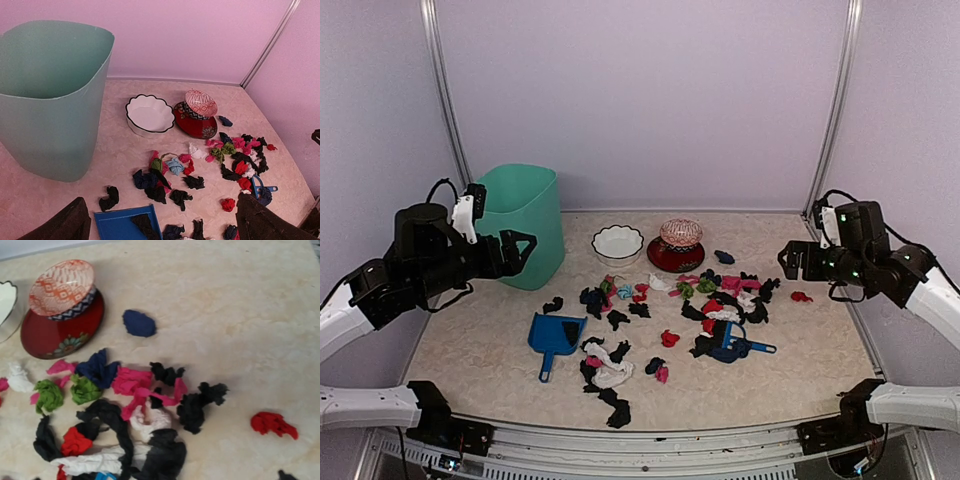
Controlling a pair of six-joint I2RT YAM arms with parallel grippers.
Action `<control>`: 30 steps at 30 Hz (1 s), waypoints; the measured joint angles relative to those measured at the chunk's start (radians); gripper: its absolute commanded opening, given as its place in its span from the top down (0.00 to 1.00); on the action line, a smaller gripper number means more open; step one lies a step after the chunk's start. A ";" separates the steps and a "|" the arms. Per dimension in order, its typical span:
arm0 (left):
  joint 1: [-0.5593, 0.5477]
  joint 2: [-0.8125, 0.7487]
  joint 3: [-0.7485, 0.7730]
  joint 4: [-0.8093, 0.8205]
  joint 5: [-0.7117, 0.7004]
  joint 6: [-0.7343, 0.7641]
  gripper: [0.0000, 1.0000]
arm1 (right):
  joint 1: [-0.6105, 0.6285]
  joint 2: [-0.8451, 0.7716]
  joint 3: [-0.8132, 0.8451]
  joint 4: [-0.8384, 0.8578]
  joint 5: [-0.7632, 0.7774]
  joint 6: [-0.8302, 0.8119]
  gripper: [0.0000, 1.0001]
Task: Sweep away the paper scraps from the table
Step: Pick up the broom from the center of the board.
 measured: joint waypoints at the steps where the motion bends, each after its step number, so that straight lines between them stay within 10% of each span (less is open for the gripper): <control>1: 0.003 0.000 0.000 -0.005 -0.002 -0.004 0.01 | 0.000 -0.002 0.006 -0.014 0.007 0.002 0.00; 17: 0.013 -0.018 -0.011 -0.004 -0.037 -0.023 0.01 | 0.000 0.108 -0.068 -0.111 -0.066 0.067 0.03; 30: 0.018 -0.031 -0.034 -0.002 -0.027 -0.023 0.01 | 0.005 0.344 -0.124 -0.019 -0.271 0.135 0.33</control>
